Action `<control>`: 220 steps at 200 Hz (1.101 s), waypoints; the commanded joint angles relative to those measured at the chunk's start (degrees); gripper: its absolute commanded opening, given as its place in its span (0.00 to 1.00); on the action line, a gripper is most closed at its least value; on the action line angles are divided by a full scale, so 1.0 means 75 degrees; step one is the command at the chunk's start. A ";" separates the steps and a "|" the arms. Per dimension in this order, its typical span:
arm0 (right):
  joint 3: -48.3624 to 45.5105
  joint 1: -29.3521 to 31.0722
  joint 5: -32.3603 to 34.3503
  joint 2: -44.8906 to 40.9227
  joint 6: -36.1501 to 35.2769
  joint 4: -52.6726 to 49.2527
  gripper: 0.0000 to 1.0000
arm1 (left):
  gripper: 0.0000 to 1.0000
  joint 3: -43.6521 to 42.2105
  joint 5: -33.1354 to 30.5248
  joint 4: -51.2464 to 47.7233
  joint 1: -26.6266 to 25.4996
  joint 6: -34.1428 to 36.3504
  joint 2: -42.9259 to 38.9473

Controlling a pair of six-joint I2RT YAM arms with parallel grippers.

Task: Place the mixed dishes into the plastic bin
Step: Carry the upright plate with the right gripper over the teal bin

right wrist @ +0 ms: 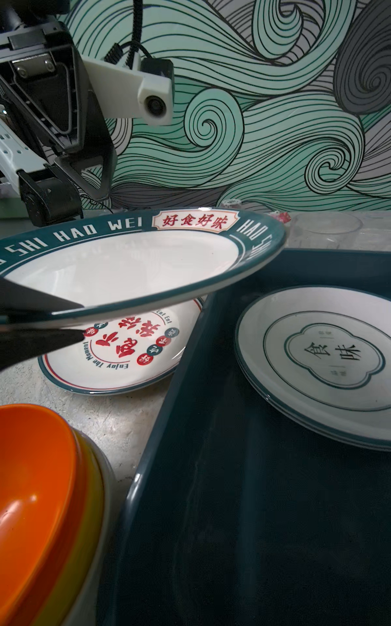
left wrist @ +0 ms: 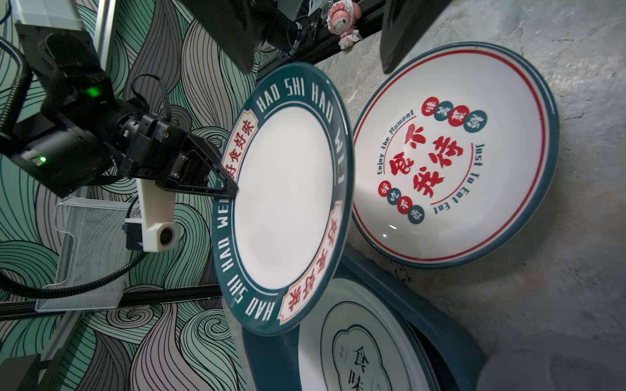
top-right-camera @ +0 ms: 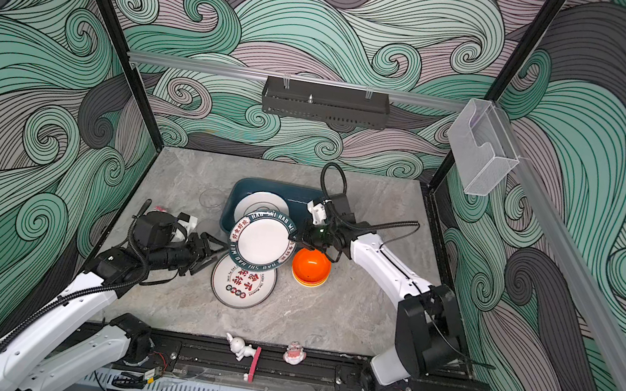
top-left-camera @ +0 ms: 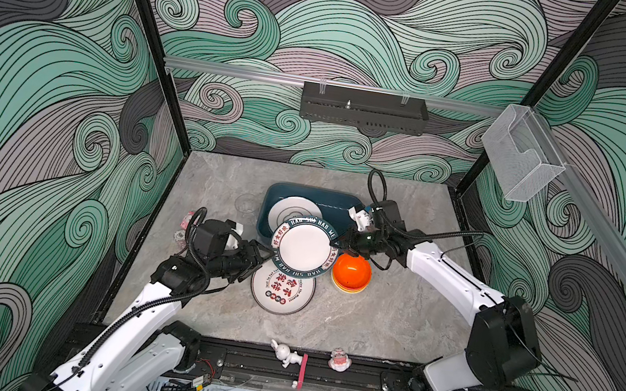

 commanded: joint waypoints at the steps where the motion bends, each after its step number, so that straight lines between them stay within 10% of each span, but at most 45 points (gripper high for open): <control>1: 0.0522 -0.0125 0.0082 0.0200 -0.0055 0.0136 0.00 | 0.65 -0.0259 -0.0481 -0.0271 -0.0026 0.0035 -0.0295; 220: 0.3536 -0.0374 0.1104 0.3358 0.0431 -0.0363 0.00 | 0.67 -0.0890 -0.0587 -0.0600 -0.0021 0.0001 -0.0664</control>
